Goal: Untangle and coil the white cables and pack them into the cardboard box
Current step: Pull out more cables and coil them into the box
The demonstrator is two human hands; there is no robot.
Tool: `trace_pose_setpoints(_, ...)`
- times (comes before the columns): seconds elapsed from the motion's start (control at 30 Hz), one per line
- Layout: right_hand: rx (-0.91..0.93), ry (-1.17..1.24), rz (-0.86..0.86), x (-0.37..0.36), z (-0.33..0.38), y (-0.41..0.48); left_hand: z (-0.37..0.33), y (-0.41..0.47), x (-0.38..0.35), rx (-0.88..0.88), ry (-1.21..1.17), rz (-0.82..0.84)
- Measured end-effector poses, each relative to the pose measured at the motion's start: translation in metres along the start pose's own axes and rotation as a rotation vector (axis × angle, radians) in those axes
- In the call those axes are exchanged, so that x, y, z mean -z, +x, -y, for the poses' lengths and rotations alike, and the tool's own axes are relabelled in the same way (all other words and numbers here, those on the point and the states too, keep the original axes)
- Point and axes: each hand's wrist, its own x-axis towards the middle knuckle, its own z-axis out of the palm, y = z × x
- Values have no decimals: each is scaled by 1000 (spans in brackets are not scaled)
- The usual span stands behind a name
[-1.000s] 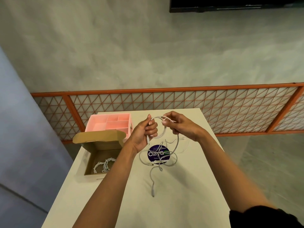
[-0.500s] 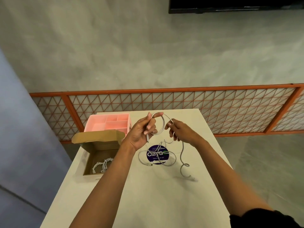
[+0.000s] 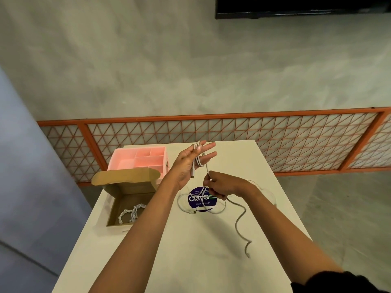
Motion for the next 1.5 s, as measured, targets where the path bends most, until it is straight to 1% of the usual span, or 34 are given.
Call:
trace_pose_setpoints(0.2,27,-156,84,9,16,-14,13,4,7,12,330,-61)
trace_pose_setpoints(0.27,56,-209,87,16,20,-19,18,3,10,46,378,-54)
trace_pose_setpoints(0.37,124,-292,47,26,27,-25,24,0,12,83,426,-36)
trace_pose_setpoints(0.47,158,-293,-34,34,31,-30,26,-2,11,97,538,-70)
trace_pose_setpoints(0.6,161,-268,-214,43,32,-30,26,-6,10,112,609,19)
trace_pose_setpoints(0.7,233,-186,-382,50,32,-27,22,-10,9,166,642,46)
trace_pose_setpoints(0.73,259,-143,-424,52,31,-27,21,-10,8,172,622,58)
trace_pose_setpoints(0.8,285,-35,-460,54,29,-25,19,-11,6,176,506,95)
trace_pose_setpoints(0.9,306,71,-489,55,23,-19,15,-13,4,217,225,187)
trace_pose_setpoints(1.0,357,168,-480,55,18,-14,9,-15,5,239,19,290)
trace_pose_setpoints(1.17,421,225,-417,54,15,-12,6,-17,11,303,-303,303)
trace_pose_setpoints(1.23,438,207,-394,51,14,-13,6,-16,13,313,-364,337)
trace_pose_setpoints(1.3,407,213,-377,47,14,-14,6,-14,15,317,-384,357)
trace_pose_setpoints(1.4,342,193,-279,45,12,-17,6,-12,17,326,-377,334)
trace_pose_setpoints(1.5,330,261,-184,39,10,-17,6,-11,17,319,-394,293)
